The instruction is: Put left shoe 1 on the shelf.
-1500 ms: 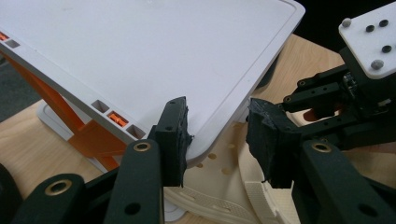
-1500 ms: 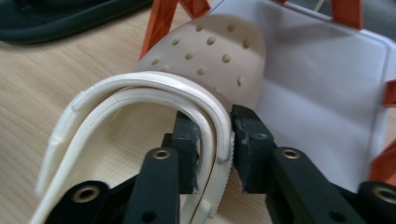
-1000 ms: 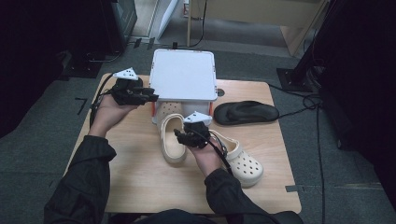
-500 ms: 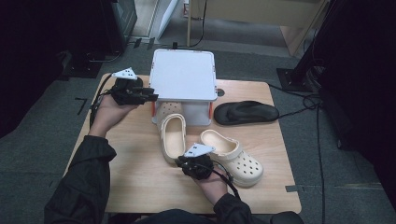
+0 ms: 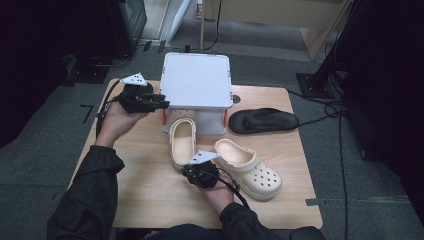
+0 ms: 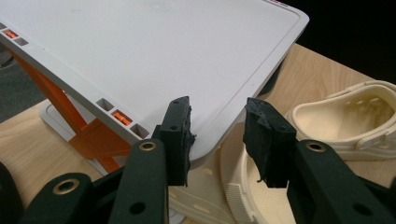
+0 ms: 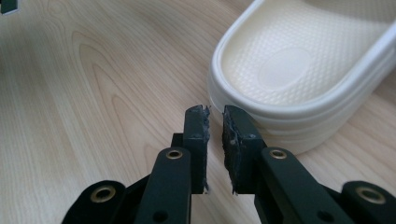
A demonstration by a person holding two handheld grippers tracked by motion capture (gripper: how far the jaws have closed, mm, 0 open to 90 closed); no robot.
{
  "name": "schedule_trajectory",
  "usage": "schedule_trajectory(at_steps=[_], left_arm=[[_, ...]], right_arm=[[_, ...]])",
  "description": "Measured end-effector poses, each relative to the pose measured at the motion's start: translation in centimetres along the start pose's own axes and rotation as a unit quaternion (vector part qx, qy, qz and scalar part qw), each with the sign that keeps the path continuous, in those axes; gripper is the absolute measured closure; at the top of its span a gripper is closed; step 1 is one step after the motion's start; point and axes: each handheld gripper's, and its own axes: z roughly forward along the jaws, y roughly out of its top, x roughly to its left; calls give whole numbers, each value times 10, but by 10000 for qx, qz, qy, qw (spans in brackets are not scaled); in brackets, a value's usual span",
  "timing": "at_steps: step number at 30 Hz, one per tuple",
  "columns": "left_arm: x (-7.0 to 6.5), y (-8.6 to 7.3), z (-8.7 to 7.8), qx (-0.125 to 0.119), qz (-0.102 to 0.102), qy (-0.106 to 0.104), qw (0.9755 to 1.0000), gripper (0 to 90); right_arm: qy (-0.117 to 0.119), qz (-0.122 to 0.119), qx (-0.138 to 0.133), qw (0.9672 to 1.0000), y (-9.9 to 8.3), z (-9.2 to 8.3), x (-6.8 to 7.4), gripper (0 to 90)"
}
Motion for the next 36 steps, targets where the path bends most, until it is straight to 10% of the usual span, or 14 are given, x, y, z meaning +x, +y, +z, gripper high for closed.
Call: schedule_trajectory(at_steps=[36], left_arm=[[2, -1, 0, -62, -178, -98, 9998, 618]], right_arm=[[-339, 147, -219, 9991, 66, 52, -48, 740]])
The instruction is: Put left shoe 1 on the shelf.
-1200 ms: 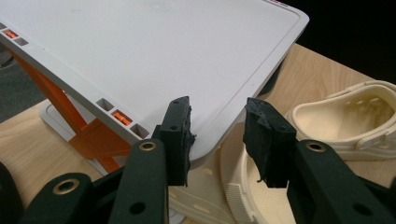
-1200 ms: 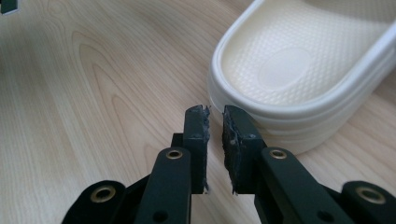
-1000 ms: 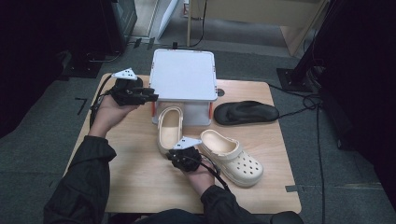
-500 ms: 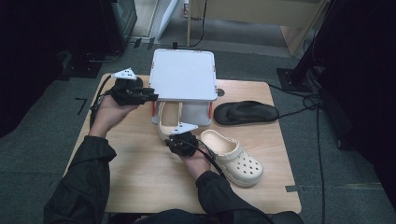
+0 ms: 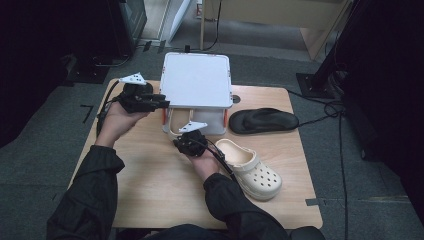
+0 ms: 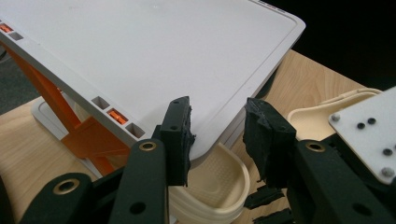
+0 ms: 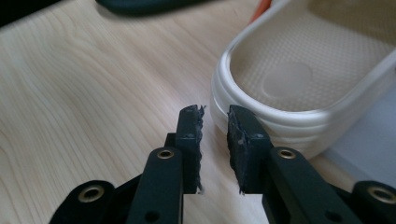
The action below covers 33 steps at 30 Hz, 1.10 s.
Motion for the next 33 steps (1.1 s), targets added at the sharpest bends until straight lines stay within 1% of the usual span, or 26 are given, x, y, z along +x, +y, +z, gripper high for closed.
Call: schedule_trajectory(at_steps=[1, 3, 4, 7, 9, 11, 12, 14, 17, 19, 20, 21, 23, 25, 27, 30, 31, 33], left_arm=[[0, 0, 0, -4, -5, -6, 10000, 618], [0, 0, 0, -2, 2, -4, 10000, 618], [0, 0, 0, -3, 0, -7, 10000, 618], [0, 0, 0, -7, -7, -4, 10000, 618], [0, 0, 0, -4, 9, -1, 10000, 618], [0, 0, 0, -12, 16, 7, 10000, 616], [0, 0, 0, -19, -23, -35, 10000, 611], [0, 0, 0, -28, -73, -88, 9999, 572], [-1, 0, 1, -39, -54, -114, 9999, 536], [-1, 1, 2, -32, -98, -119, 9999, 523], [-1, 1, 2, -36, -133, -115, 9998, 519], [-2, 1, 2, -19, -150, -103, 9998, 512], [-5, 2, 1, 7, -115, -132, 9998, 500], [-10, 3, -1, 4, -45, -204, 9998, 485], [-16, 5, -2, 36, 30, -259, 9997, 482], [-27, 6, -3, 159, 173, -251, 9994, 477], [-30, 6, -4, 142, 191, -256, 9994, 474], [-34, 4, -5, 58, 185, -336, 9992, 473]], right_arm=[[32, 40, -37, 10000, 2, 2, -1, 699], [6, 21, -39, 10000, 5, 5, -4, 699], [24, 72, -41, 10000, 6, 6, -5, 698], [-29, 90, -79, 9999, 9, 11, -8, 698], [-8, 132, -132, 9998, 10, 14, -9, 673], [66, 216, -96, 9997, 11, 14, -9, 667], [90, 244, -34, 9997, 11, 13, -8, 667], [167, 301, 0, 9994, 10, 7, -7, 667], [228, 287, -37, 9993, 8, -6, -4, 665], [244, 241, -78, 9994, 6, -16, -2, 656], [265, 258, -76, 9993, 5, -22, -1, 651], [332, 252, -77, 9991, 4, -29, -1, 645], [423, 232, -74, 9988, 3, -41, 0, 639], [450, 181, -58, 9988, 2, -53, 1, 630], [430, 53, -102, 9990, -1, -67, 0, 597], [372, -24, -77, 9993, -7, -88, -5, 580], [317, -32, -44, 9995, -10, -94, -8, 578], [241, -14, 7, 9997, -16, -103, -13, 577]])
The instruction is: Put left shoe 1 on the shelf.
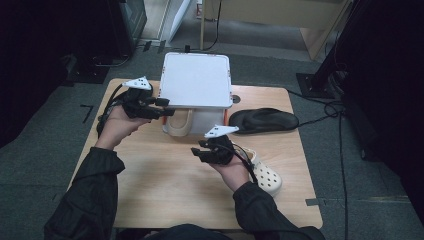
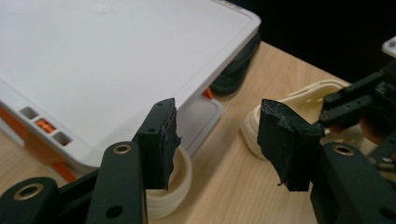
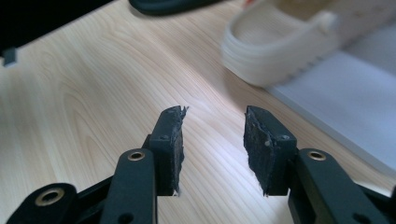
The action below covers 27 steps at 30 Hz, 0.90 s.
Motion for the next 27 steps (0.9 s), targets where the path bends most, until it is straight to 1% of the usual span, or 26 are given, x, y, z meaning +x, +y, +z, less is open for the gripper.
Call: schedule_trajectory(at_steps=[3, 4, 7, 11, 13, 16, 17, 18, 19, 20, 21, 22, 23, 24, 26, 27], left_arm=[[-6, -3, 0, -15, 43, 2, 10000, 470], [-7, -3, 0, 0, 58, 10, 10000, 470], [-9, -4, 2, -54, 25, -36, 10000, 470], [-14, -3, 4, -38, 88, -41, 9999, 469], [-16, -3, 4, -27, 131, -49, 9999, 468], [-15, -3, 5, -43, 113, -52, 9999, 469], [-15, -2, 5, -61, 113, -47, 9999, 469], [-15, -1, 5, -86, 116, -78, 9999, 470], [-15, 0, 6, -105, 97, -90, 9999, 471], [-14, 1, 7, -85, 95, -108, 9999, 471], [-15, 1, 9, -100, 102, -119, 9998, 471], [-15, 1, 10, -96, 105, -132, 9998, 473], [-15, 1, 12, -83, 124, -152, 9998, 474], [-15, 1, 14, -63, 137, -165, 9998, 474], [-15, 1, 18, 15, 148, -211, 9997, 474], [-15, 2, 20, 51, 172, -219, 9996, 474]], right_arm=[[-145, 44, 64, 9999, -11, -11, -6, 577], [-175, 97, 68, 9998, -14, -15, -7, 577], [-190, 268, 70, 9994, -23, -27, -14, 578], [-295, 157, 213, 9992, -31, -41, -19, 578], [-377, 127, 262, 9989, -36, -46, -22, 594], [-468, 250, 320, 9981, -44, -50, -27, 598], [-501, 286, 305, 9979, -46, -52, -28, 600], [-526, 291, 247, 9979, -47, -54, -29, 600], [-580, 312, 159, 9977, -47, -59, -30, 596], [-603, 354, 119, 9975, -48, -61, -32, 575], [-660, 486, 89, 9966, -48, -66, -35, 555], [-729, 587, 58, 9956, -49, -70, -39, 555], [-775, 651, 48, 9949, -51, -73, -42, 555], [-857, 707, 57, 9938, -53, -78, -45, 553], [-1103, 760, 97, 9909, -58, -86, -50, 503], [-1152, 786, 73, 9902, -60, -88, -52, 497]])
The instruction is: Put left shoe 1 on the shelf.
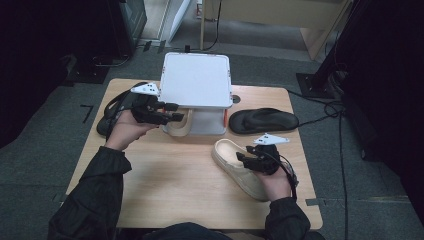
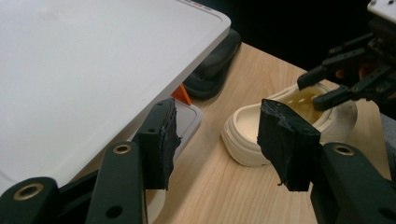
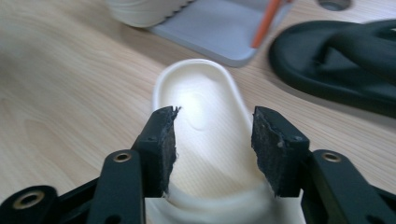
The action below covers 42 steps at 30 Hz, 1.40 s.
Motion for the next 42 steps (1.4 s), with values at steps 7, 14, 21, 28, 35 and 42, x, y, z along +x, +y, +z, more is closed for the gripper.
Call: schedule_trajectory(at_steps=[7, 14, 21, 28, 35, 42], left_arm=[[-2, 3, 8, 5, 47, -121, 9999, 473], [0, 1, 11, 74, 49, -107, 9999, 473], [0, -1, 9, 38, 41, -102, 9999, 474], [-4, -3, 13, 185, 133, -126, 9997, 473], [-9, -9, 16, 171, 117, -199, 9996, 473], [-18, -25, 40, 453, 114, -319, 9984, 490]], right_arm=[[-279, 314, -72, 9991, -5, -6, -13, 460], [-225, 677, 217, 9972, -8, 2, -25, 465], [-165, 700, 501, 9962, -7, 17, -23, 546], [157, 340, 402, 9985, -2, 25, -7, 688], [562, 318, 265, 9976, 0, 30, -9, 699], [703, 41, 209, 9973, 6, 40, -6, 685]])
